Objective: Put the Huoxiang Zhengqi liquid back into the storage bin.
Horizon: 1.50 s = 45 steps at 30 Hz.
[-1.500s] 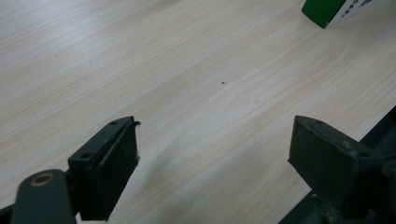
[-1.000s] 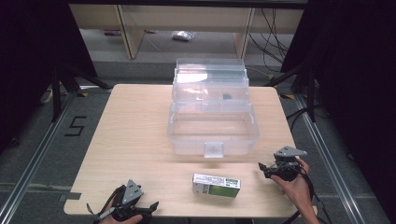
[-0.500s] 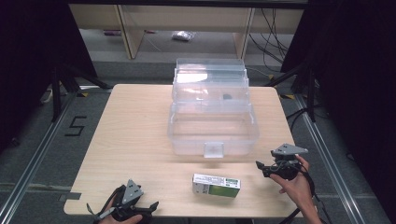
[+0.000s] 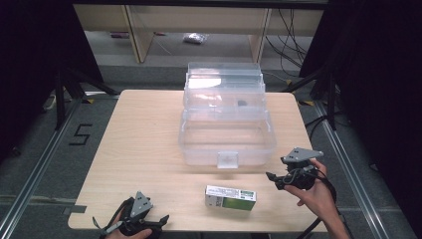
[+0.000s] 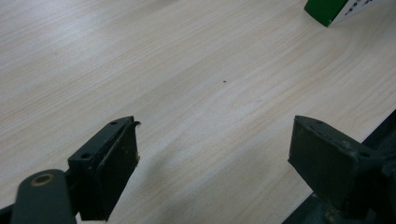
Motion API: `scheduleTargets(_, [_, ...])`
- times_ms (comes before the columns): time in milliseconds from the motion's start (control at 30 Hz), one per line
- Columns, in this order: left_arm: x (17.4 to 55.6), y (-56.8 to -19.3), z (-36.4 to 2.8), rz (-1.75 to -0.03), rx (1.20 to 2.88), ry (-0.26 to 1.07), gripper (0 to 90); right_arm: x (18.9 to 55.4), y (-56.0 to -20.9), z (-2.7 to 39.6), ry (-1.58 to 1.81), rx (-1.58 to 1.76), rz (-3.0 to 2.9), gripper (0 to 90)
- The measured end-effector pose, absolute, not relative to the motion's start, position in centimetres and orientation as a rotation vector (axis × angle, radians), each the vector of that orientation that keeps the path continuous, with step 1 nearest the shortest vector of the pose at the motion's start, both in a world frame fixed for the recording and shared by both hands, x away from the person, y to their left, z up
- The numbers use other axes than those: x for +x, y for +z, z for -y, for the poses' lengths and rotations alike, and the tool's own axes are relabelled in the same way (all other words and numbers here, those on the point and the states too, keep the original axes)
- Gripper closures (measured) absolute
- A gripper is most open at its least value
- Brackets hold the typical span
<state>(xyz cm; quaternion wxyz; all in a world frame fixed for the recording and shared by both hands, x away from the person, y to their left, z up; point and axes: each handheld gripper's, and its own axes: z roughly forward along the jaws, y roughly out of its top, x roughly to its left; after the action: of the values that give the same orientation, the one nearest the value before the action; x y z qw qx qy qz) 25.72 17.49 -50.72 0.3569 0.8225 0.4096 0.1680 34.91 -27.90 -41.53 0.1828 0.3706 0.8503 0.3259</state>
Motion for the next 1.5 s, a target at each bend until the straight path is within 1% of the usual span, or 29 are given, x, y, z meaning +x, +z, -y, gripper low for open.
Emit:
scheduleTargets(33, [25.8,-50.7,-17.6,-1.055,2.132,0.436,15.0,34.6,-41.2,27.5,0.933,1.083,-2.396,26.4])
scheduleTargets(67, [25.8,-50.7,-17.6,-1.054,2.136,0.436,15.0,34.8,-41.0,27.5,0.934,1.02,-2.403,26.4])
scheduleTargets(100, [25.8,-50.7,-17.6,-1.053,2.137,0.437,15.0,34.6,-40.9,27.1,0.938,1.03,-2.409,26.4])
scheduleTargets(133, [25.8,-50.6,-17.8,-1.038,2.178,0.444,15.0,34.5,-40.7,26.9,0.939,1.005,-2.424,26.4])
scheduleTargets(233, [25.8,-50.7,-17.7,-1.05,2.153,0.452,15.0,34.3,-40.5,26.2,0.942,0.983,-2.455,26.7])
scheduleTargets(300, [25.8,-50.7,-17.6,-1.052,2.136,0.436,15.0,34.3,-40.4,25.8,0.947,0.948,-2.476,26.8])
scheduleTargets(367, [25.8,-50.7,-17.6,-1.052,2.139,0.436,15.0,34.3,-40.4,25.3,0.973,0.924,-2.482,26.8])
scheduleTargets(400, [25.8,-50.5,-17.8,-1.037,2.181,0.444,15.0,34.3,-40.2,25.2,0.97,0.929,-2.511,26.8])
scheduleTargets(433, [25.8,-50.5,-17.8,-1.036,2.179,0.443,15.0,34.1,-40.1,25.1,0.973,0.951,-2.513,26.8])
scheduleTargets(467, [25.7,-50.7,-17.5,-1.057,2.122,0.434,15.0,34.1,-40.2,24.8,0.993,0.947,-2.493,26.9])
scheduleTargets(500, [25.7,-50.8,-17.5,-1.056,2.121,0.435,15.0,34.0,-39.9,24.7,0.972,0.934,-2.516,26.9])
scheduleTargets(533, [25.8,-50.5,-17.8,-1.037,2.18,0.445,15.0,33.9,-39.8,24.6,0.979,0.905,-2.517,26.9])
scheduleTargets(633, [25.8,-50.5,-17.8,-1.037,2.177,0.444,15.0,33.8,-39.3,24.3,0.971,0.898,-2.535,26.9])
scheduleTargets(667, [25.8,-50.7,-17.7,-1.047,2.148,0.438,15.0,33.7,-39.3,24.1,1.008,0.881,-2.521,26.9])
scheduleTargets(700, [25.8,-50.6,-17.8,-1.035,2.181,0.446,15.0,33.5,-39.1,23.8,1.012,0.901,-2.553,27.1])
scheduleTargets(733, [25.8,-50.7,-17.7,-1.05,2.157,0.448,15.0,33.5,-39.1,23.6,1.03,0.869,-2.549,27.1])
scheduleTargets(867, [25.8,-50.6,-17.8,-1.044,2.166,0.449,15.0,32.9,-38.6,22.2,1.027,0.832,-2.595,27.1])
scheduleTargets(933, [25.8,-50.7,-17.7,-1.048,2.163,0.449,15.0,32.8,-38.4,21.6,1.023,0.744,-2.619,27.2])
scheduleTargets(1067, [25.8,-50.6,-17.8,-1.035,2.172,0.446,15.0,32.6,-38.4,20.1,0.975,0.697,-2.668,27.5])
scheduleTargets(1167, [25.9,-50.7,-17.7,-1.049,2.147,0.45,15.0,32.6,-38.8,19.0,0.945,0.642,-2.709,27.5])
scheduleTargets(1267, [25.8,-50.6,-17.8,-1.034,2.168,0.445,15.0,32.6,-39.1,18.4,0.914,0.609,-2.738,27.1])
scheduleTargets(1333, [25.8,-50.6,-17.8,-1.037,2.165,0.447,15.0,32.7,-39.5,17.7,0.866,0.581,-2.761,25.1])
scheduleTargets(1367, [25.8,-50.7,-17.7,-1.039,2.16,0.444,15.0,32.7,-39.6,17.4,0.855,0.57,-2.775,25.1])
scheduleTargets(1400, [25.7,-50.8,-17.5,-1.06,2.113,0.437,15.0,32.8,-39.7,17.2,0.84,0.561,-2.784,24.9])
scheduleTargets(1433, [25.8,-50.6,-17.8,-1.036,2.167,0.448,15.0,32.8,-39.7,17.0,0.824,0.551,-2.79,24.7])
scheduleTargets(1500, [25.8,-50.7,-17.7,-1.053,2.154,0.456,15.0,33.0,-39.9,16.7,0.804,0.531,-2.812,24.8])
